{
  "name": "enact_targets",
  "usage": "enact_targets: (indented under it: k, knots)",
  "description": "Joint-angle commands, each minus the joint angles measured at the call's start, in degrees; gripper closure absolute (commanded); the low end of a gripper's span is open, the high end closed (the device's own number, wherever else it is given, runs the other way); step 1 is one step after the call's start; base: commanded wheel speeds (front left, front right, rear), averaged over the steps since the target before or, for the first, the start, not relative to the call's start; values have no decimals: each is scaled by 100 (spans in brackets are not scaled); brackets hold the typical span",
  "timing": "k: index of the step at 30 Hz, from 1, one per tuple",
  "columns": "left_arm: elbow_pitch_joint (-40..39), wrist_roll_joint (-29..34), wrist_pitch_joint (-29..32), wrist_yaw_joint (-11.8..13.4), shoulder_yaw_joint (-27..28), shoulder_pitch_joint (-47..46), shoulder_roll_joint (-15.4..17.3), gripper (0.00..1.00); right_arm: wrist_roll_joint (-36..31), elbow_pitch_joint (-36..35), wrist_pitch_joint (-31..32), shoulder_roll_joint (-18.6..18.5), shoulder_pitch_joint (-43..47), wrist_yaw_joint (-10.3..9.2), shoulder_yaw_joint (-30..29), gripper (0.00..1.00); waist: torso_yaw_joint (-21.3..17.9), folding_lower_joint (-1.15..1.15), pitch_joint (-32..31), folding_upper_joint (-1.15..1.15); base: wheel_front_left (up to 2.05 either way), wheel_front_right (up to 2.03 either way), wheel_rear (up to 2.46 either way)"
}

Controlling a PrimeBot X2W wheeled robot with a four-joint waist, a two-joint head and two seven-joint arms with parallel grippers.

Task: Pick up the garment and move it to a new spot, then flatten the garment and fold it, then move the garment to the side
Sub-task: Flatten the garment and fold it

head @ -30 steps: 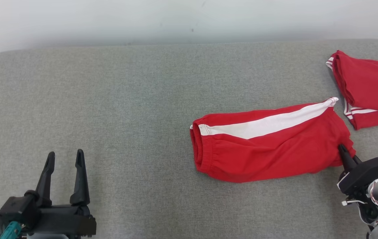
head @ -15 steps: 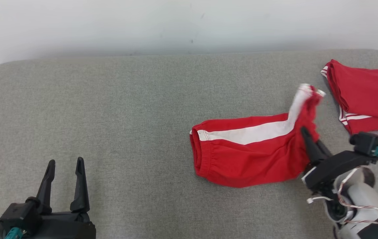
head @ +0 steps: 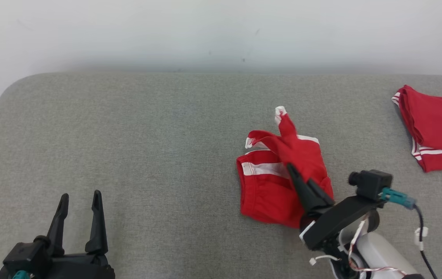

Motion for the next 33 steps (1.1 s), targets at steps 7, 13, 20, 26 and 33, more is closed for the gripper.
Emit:
enact_targets:
  k: [7, 13, 20, 26, 33]
  knots:
    - [27, -46, 0, 10, -30, 88, -3, 0, -526, -68, 127, 196, 279, 14, 290, 100, 158, 0, 13, 0, 0, 0, 0]
    - [51, -103, 0, 22, -48, -23, -3, 0, -962, 272, -43, 266, 374, 14, 581, 85, 216, 0, 83, 0, 0, 0, 0]
    - [36, -124, 0, 61, 9, -24, -3, 0, -993, 153, -519, 63, 281, 14, 481, 0, 126, 0, 119, 0, 0, 0, 0]
    - [1, -107, 0, 66, 54, -47, -2, 0, -1020, 123, -854, -228, 302, 14, -67, 0, 58, 0, 147, 0, 0, 0, 0]
    - [-15, -88, 0, 54, 15, -109, -3, 0, -1297, 424, -1032, -359, 266, 14, -502, 100, 79, 0, 203, 0, 0, 0, 0]
